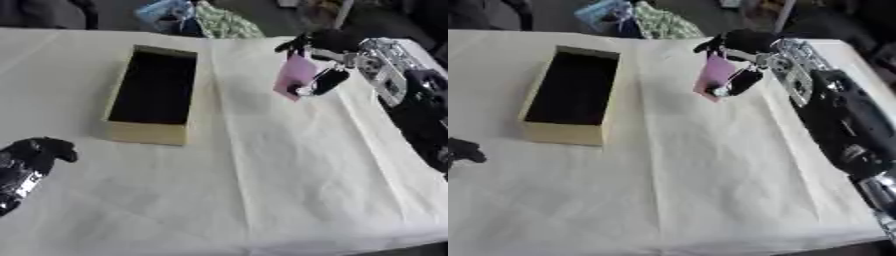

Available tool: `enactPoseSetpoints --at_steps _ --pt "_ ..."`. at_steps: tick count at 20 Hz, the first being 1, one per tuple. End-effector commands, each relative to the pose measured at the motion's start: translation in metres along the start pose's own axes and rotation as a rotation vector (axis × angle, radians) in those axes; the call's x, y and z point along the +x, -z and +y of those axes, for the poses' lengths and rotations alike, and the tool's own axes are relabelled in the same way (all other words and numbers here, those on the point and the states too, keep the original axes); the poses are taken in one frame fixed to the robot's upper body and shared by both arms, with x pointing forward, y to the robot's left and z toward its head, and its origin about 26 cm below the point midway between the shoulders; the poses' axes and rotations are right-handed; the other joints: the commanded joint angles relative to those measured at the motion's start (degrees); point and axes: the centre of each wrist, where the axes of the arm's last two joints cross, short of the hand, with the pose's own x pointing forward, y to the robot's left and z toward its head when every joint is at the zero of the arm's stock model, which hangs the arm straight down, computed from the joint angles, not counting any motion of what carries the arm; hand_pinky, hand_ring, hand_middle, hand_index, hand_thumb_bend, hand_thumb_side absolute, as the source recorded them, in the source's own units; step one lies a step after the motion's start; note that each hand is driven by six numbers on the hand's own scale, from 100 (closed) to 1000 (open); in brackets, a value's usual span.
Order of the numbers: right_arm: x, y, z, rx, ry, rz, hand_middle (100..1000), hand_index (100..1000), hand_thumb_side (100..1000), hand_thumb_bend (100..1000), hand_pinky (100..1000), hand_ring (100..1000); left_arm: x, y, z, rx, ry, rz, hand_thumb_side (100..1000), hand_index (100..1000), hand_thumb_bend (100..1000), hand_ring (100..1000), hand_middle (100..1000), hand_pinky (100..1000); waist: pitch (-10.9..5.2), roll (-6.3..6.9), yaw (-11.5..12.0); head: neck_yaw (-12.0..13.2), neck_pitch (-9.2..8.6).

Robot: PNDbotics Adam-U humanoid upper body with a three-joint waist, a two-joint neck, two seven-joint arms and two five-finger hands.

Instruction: Pick up objects on the table and place them in the box.

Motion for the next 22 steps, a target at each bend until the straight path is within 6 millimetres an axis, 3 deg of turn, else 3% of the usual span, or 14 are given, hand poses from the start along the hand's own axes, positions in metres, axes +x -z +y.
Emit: enactPoseSetpoints --at_steps 1,12,18,22 --pt "-0.003 -0.009 -0.031 -0.043 -0.050 -0.013 662 954 442 318 767 634 0.008 0.006 0.002 -0.020 0.019 -0.029 740 783 100 723 647 872 -0.55 -0.03 1.01 -0.18 0.28" --pt "0.017 -0.001 -0.063 -0.105 -0.084 -0.123 659 954 440 278 769 643 0.017 0.021 0.001 -0.102 0.034 -0.067 749 781 100 724 648 873 0.93 -2.66 9.17 -2.41 -2.18" --pt "0.026 0.001 -0.078 -0.128 -0.114 -0.174 668 956 433 267 776 661 0.022 0.028 0.002 -0.125 0.049 -0.091 750 781 100 724 648 873 1.77 -3.50 12.70 -3.61 -3.22" --pt "0.028 0.004 -0.078 -0.151 -0.102 -0.217 671 967 406 205 785 660 0.026 0.031 0.003 -0.138 0.059 -0.107 752 781 100 724 648 873 2.72 -3.77 14.61 -4.75 -3.97"
